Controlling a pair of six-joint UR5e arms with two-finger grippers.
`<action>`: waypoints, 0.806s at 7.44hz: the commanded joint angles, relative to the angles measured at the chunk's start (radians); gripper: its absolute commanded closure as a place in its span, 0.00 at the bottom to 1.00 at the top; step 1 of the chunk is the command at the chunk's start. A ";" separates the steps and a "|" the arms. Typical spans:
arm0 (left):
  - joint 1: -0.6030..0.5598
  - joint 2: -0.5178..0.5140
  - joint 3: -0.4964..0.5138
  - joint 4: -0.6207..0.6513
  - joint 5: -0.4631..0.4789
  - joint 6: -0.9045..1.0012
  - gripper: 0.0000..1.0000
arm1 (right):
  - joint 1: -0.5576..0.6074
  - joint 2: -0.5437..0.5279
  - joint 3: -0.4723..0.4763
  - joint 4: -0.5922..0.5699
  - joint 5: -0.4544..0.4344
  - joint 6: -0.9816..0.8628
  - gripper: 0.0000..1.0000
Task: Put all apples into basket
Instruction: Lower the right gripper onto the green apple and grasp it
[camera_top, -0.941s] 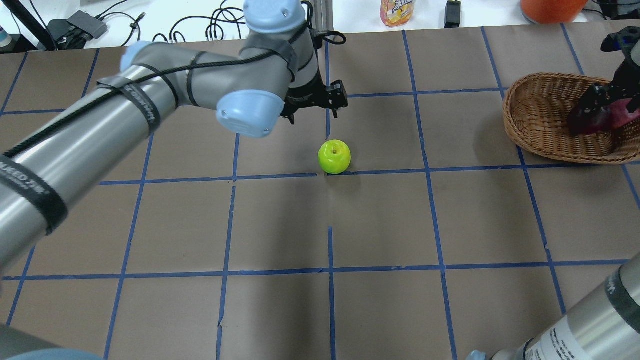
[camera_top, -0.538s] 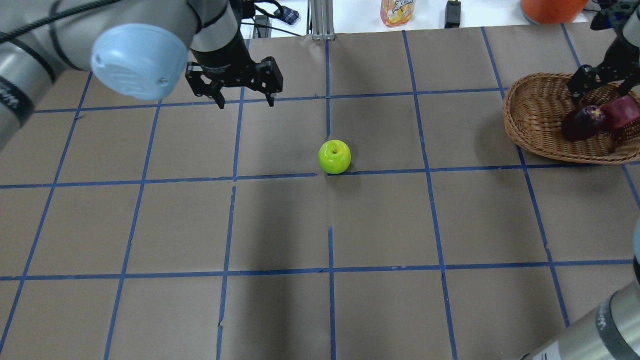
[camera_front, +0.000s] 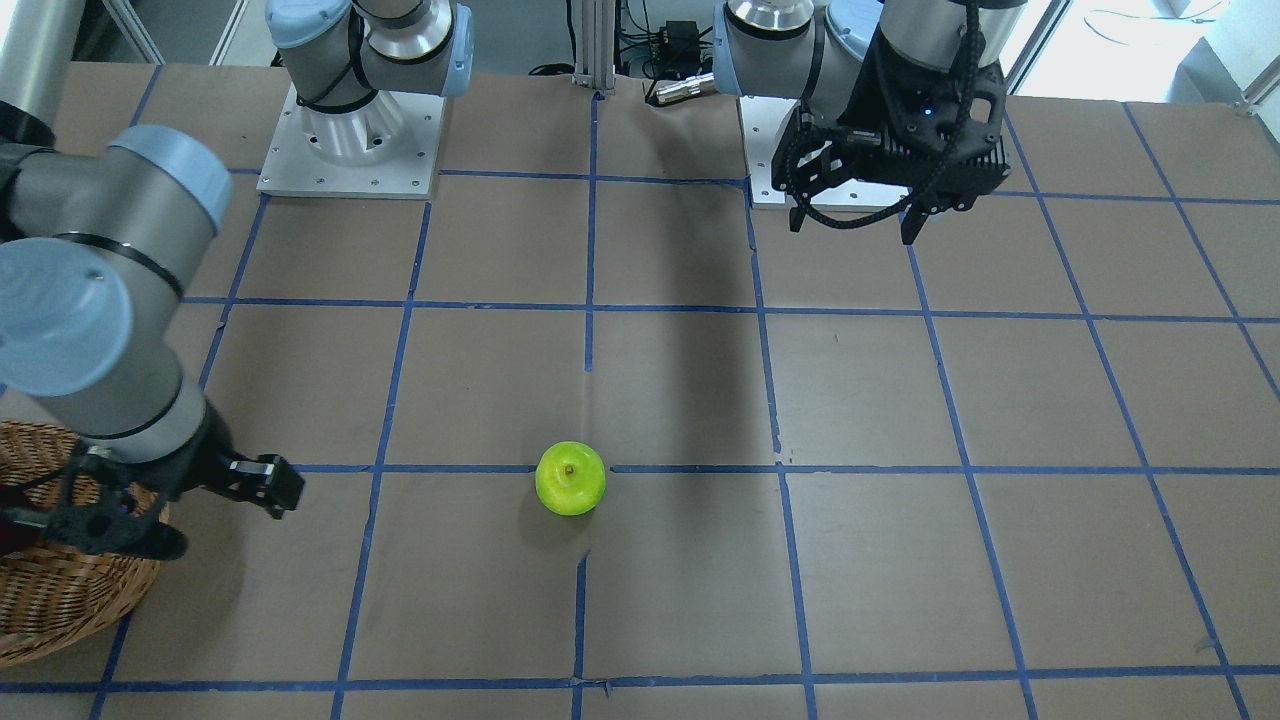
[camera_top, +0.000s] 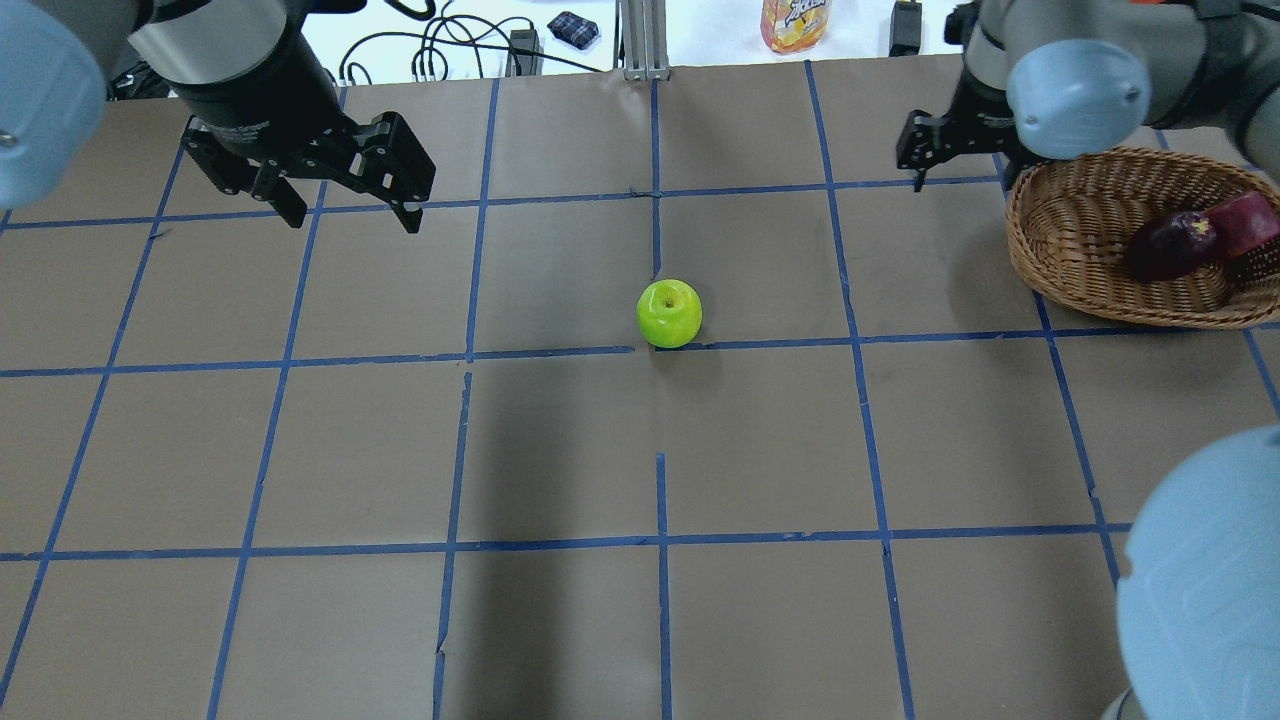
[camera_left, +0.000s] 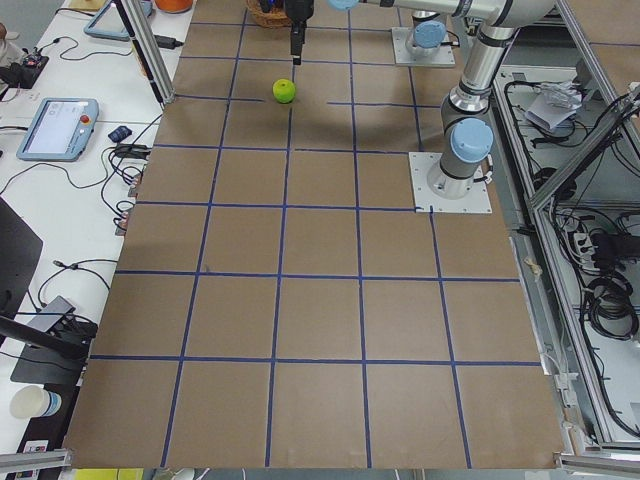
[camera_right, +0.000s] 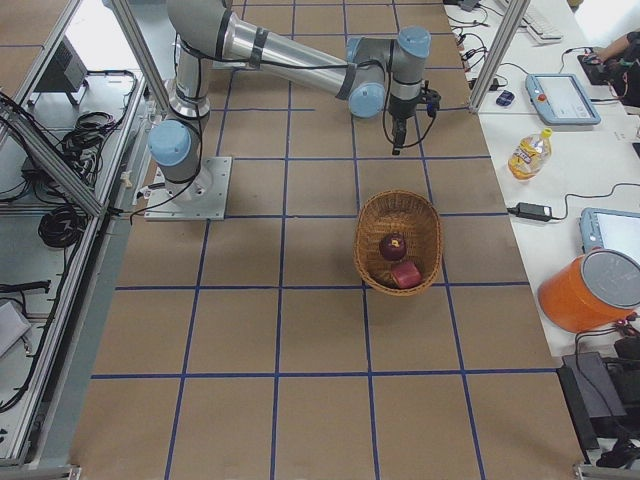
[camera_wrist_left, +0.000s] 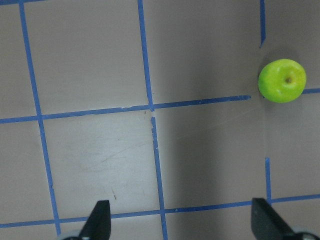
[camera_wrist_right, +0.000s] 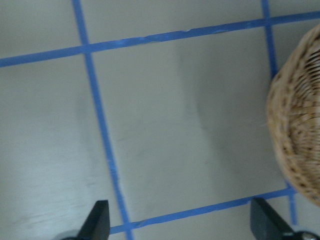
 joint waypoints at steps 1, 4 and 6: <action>0.010 0.049 -0.008 -0.008 0.010 0.005 0.00 | 0.103 0.005 0.003 -0.001 0.137 0.240 0.00; 0.077 -0.041 0.011 -0.003 0.083 0.001 0.00 | 0.267 0.089 -0.003 -0.070 0.149 0.444 0.00; 0.073 -0.066 0.043 0.009 0.088 -0.003 0.00 | 0.324 0.135 0.003 -0.070 0.149 0.450 0.00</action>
